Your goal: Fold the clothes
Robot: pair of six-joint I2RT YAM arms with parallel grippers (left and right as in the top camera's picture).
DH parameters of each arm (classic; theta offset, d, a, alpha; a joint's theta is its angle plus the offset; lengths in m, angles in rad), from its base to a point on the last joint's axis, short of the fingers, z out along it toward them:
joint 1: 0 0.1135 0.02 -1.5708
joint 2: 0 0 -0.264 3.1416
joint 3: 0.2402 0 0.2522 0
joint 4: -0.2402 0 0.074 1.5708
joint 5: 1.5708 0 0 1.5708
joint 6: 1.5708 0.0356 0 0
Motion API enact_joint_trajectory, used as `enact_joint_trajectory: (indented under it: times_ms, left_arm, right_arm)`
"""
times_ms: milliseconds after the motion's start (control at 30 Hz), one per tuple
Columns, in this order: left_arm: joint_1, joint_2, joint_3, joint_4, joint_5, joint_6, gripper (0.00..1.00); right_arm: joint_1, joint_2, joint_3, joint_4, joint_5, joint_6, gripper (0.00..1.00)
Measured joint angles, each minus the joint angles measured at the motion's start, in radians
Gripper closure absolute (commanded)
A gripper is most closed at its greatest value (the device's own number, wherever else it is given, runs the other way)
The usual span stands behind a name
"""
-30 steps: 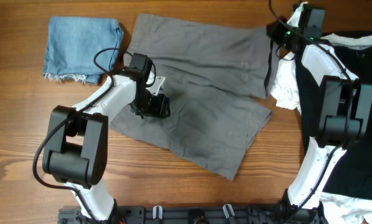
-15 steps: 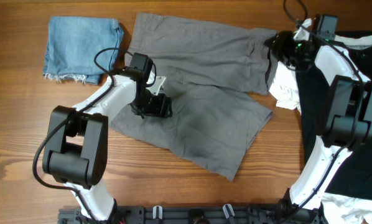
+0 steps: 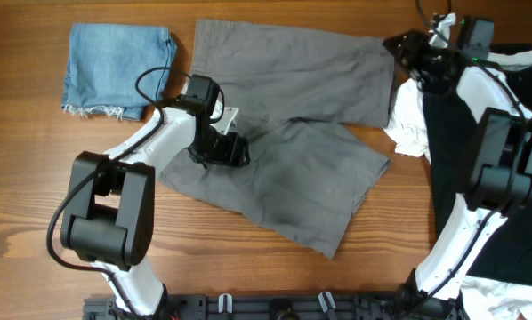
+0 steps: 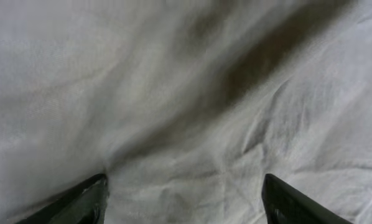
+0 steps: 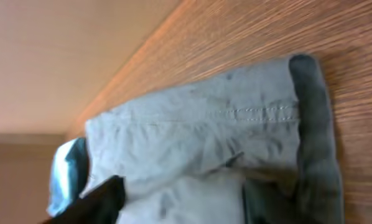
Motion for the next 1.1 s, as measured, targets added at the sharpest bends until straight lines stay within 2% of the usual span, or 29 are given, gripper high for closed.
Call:
enact_joint_trajectory:
  times_ms: [67,100,233,367,433,467,567,633,667,733,767,833,900,933,967,1000,1100]
  left_arm:
    - [-0.001,-0.002,0.001,0.006,0.006,0.000,0.13]
    - [-0.001,-0.002,0.005,-0.002,0.007,0.000,0.12]
    - [0.000,-0.035,0.057,-0.093,-0.020,0.000,0.11]
    - [0.027,-0.187,0.138,-0.165,-0.027,0.000,0.07]
    - [0.069,-0.309,0.146,-0.196,-0.027,0.000,0.06]
    - [0.088,-0.341,0.146,-0.201,-0.027,0.000,0.06]
    - [0.130,-0.373,0.146,-0.207,-0.027,0.000,0.06]
    - [0.146,-0.372,0.146,-0.224,-0.035,0.000,0.04]
    - [0.149,-0.372,0.146,-0.233,-0.048,0.000,0.02]
    - [0.149,-0.368,0.146,-0.241,-0.088,0.001,0.01]
    - [0.149,-0.367,0.146,-0.243,-0.105,0.001,0.00]
    - [0.149,-0.367,0.146,-0.244,-0.126,0.001,0.00]
    - [0.149,-0.367,0.146,-0.244,-0.140,0.001,0.00]
    - [0.149,-0.367,0.146,-0.244,-0.141,0.001,0.00]
    - [0.149,-0.367,0.146,-0.244,-0.141,0.001,0.00]
    - [0.149,-0.367,0.146,-0.244,-0.141,0.001,0.00]
    - [0.149,-0.367,0.146,-0.243,-0.141,0.001,0.00]
  right_arm:
    - [-0.008,0.000,0.002,-0.071,-0.074,-0.022,0.34]
    - [-0.008,-0.006,0.006,-0.193,-0.100,-0.083,0.34]
    - [-0.008,-0.074,0.000,-0.476,-0.067,-0.245,0.35]
    - [0.007,-0.303,0.006,-0.782,0.117,-0.321,0.44]
    - [0.043,-0.383,0.012,-1.019,0.254,-0.325,0.54]
    - [0.059,-0.384,0.006,-1.051,0.293,-0.319,0.60]
    - [0.105,-0.382,-0.145,-1.029,0.372,-0.288,0.63]
    - [0.117,-0.375,-0.294,-0.932,0.416,-0.251,0.52]
    - [0.116,-0.371,-0.381,-0.838,0.434,-0.237,0.49]
    - [0.116,-0.369,-0.431,-0.772,0.444,-0.227,0.48]
    - [0.116,-0.369,-0.452,-0.724,0.447,-0.226,0.51]
    - [0.116,-0.369,-0.492,-0.628,0.448,-0.224,0.64]
    - [0.116,-0.369,-0.518,-0.591,0.441,-0.226,0.63]
    - [0.116,-0.369,-0.521,-0.586,0.429,-0.239,0.53]
    - [0.116,-0.369,-0.522,-0.587,0.422,-0.247,0.52]
    - [0.116,-0.369,-0.523,-0.597,0.416,-0.255,0.53]
    - [0.116,-0.369,-0.524,-0.608,0.406,-0.272,0.64]
